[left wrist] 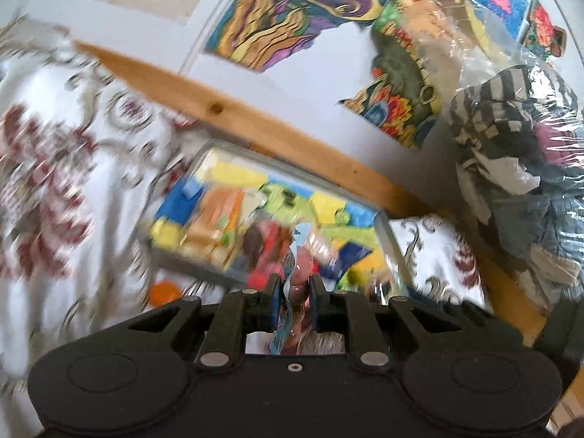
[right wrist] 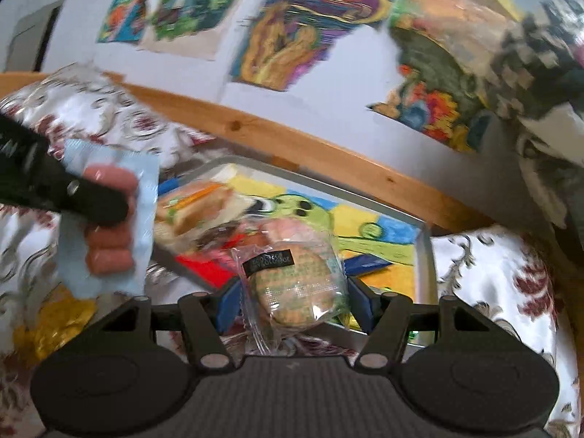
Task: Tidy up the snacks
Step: 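Carry the sausage pack over the tray with the left tool while the right tool carries the cake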
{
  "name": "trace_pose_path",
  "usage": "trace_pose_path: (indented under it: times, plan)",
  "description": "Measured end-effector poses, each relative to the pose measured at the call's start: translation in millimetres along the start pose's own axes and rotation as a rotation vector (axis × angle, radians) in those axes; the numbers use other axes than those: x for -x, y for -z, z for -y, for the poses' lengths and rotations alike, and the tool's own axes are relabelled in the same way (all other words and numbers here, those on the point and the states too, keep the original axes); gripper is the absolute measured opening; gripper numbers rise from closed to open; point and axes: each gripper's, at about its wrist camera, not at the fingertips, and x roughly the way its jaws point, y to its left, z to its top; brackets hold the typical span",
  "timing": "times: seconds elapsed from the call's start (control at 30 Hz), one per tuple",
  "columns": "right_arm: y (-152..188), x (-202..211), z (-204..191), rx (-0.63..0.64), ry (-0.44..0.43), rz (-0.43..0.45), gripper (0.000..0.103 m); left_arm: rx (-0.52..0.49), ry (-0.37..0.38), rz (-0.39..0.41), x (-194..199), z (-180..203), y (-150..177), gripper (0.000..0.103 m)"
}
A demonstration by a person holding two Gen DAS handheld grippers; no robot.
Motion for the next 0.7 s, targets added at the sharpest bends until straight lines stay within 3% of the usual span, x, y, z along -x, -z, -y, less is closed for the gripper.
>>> trace_pose_path:
  times: [0.23, 0.4, 0.7]
  plan:
    - [-3.1, -19.3, 27.3, -0.086, 0.056, 0.037, 0.067, 0.010, 0.013, 0.009, -64.8, 22.1, -32.8, 0.017]
    - [-6.9, -42.1, 32.6, -0.126, 0.035, 0.039, 0.067, 0.036, -0.014, -0.001, -105.4, 20.1, -51.0, 0.017]
    - [0.1, -68.1, 12.7, -0.037, -0.015, 0.026, 0.064, 0.087, -0.076, -0.042, -142.5, -2.0, -47.5, 0.017]
